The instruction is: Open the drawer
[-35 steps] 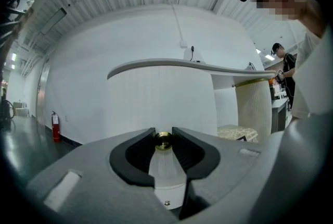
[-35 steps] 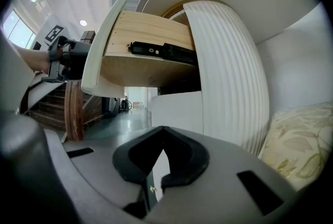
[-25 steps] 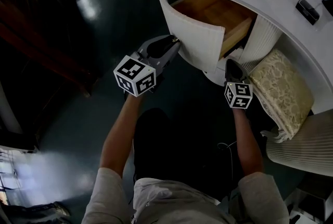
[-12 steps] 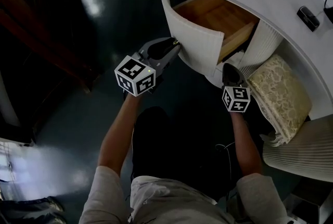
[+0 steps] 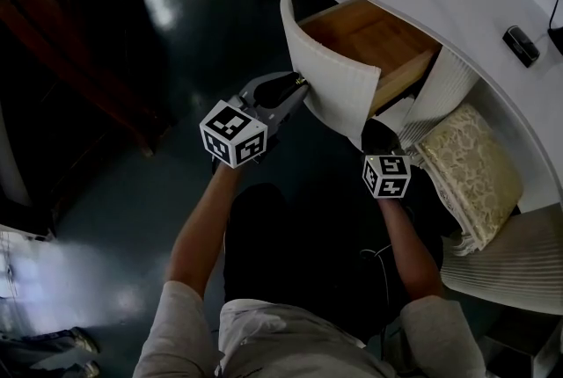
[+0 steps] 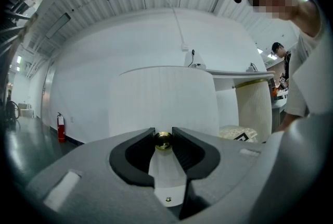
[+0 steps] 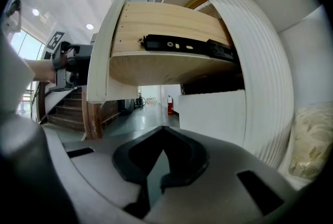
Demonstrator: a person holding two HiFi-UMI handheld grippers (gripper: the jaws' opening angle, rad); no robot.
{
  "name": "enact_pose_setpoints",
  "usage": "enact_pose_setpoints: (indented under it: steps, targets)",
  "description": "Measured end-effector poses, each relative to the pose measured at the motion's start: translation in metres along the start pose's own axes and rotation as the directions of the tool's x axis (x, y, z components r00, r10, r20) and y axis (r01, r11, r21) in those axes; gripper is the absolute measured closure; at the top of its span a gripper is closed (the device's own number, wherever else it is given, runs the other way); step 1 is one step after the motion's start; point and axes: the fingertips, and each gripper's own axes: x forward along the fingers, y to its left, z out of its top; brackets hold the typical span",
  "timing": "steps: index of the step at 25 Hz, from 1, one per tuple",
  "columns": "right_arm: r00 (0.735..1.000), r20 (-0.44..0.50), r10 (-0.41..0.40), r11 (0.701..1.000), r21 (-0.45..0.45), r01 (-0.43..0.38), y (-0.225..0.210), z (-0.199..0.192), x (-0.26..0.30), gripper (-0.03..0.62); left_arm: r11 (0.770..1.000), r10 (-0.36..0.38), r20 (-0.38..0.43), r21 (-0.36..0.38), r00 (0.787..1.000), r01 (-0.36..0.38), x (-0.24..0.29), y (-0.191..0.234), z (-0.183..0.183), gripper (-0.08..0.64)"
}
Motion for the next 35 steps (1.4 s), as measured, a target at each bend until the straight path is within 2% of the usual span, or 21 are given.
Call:
enact_pose_setpoints:
  steps: [13, 19, 35]
  targets:
    - [0.999, 0.0, 0.053, 0.994, -0.099, -0.053, 0.015, -0.008, 0.009, 0.577, 1.0, 0.003, 0.022, -0.008, 1.0, -0.002, -0.02, 0.003, -0.001, 0.457]
    - [0.997, 0.019, 0.072, 0.994, -0.084, -0.071, 0.02, 0.0, 0.01, 0.577, 1.0, 0.011, 0.024, -0.008, 1.0, -0.01, -0.023, 0.002, -0.002, 0.457]
    - [0.996, 0.016, 0.091, 0.992, -0.085, -0.09, 0.028, -0.011, 0.013, 0.577, 0.999, 0.04, 0.051, -0.023, 0.998, -0.039, -0.047, 0.004, -0.004, 0.457]
